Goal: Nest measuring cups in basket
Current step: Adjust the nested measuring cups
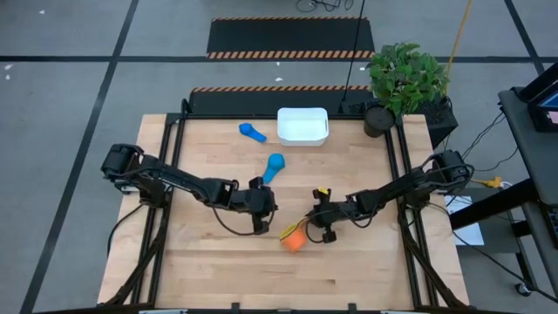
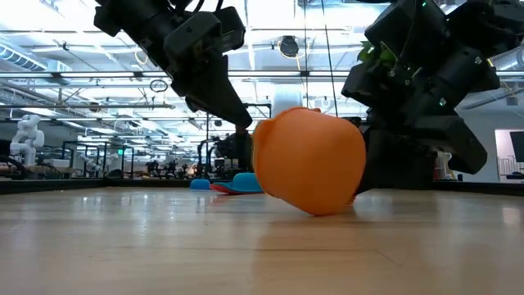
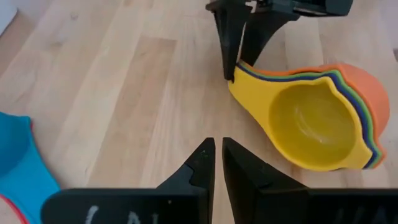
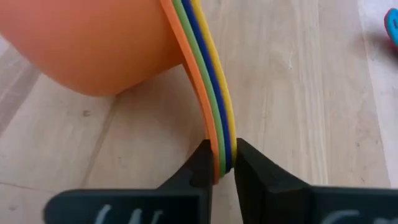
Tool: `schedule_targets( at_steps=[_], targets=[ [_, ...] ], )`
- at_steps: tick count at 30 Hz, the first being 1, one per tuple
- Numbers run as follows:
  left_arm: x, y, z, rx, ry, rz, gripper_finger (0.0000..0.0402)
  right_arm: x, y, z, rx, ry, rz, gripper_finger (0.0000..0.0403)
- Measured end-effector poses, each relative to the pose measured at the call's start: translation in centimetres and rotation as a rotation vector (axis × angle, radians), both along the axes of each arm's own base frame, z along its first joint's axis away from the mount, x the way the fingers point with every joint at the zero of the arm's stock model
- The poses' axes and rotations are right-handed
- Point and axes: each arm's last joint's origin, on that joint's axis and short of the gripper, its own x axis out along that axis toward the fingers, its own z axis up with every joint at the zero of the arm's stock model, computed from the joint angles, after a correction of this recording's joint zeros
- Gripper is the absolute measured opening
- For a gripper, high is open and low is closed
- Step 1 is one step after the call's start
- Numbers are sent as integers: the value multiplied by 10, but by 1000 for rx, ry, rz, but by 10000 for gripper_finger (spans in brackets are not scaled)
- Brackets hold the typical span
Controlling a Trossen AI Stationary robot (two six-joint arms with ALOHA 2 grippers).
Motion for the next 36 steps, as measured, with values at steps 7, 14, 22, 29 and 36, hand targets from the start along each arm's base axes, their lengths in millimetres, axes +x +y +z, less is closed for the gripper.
schedule_targets(
  at_steps=[7,14,22,29,36],
  targets=[
    [-3,-3,-2,-11,33,9,35,0,0,6,-104,-32,-94,34],
    [-22,1,5,54,127,136,35,-3,11,39,-319,-157,-260,25],
    [-76,1,41,133,150,450,35,-11,35,54,-706,-261,-464,25],
    [-107,-10,59,167,79,546,35,-7,56,43,-974,-282,-540,25],
    [-109,-13,62,169,44,541,35,24,72,6,-1203,-140,-437,25]
  ],
)
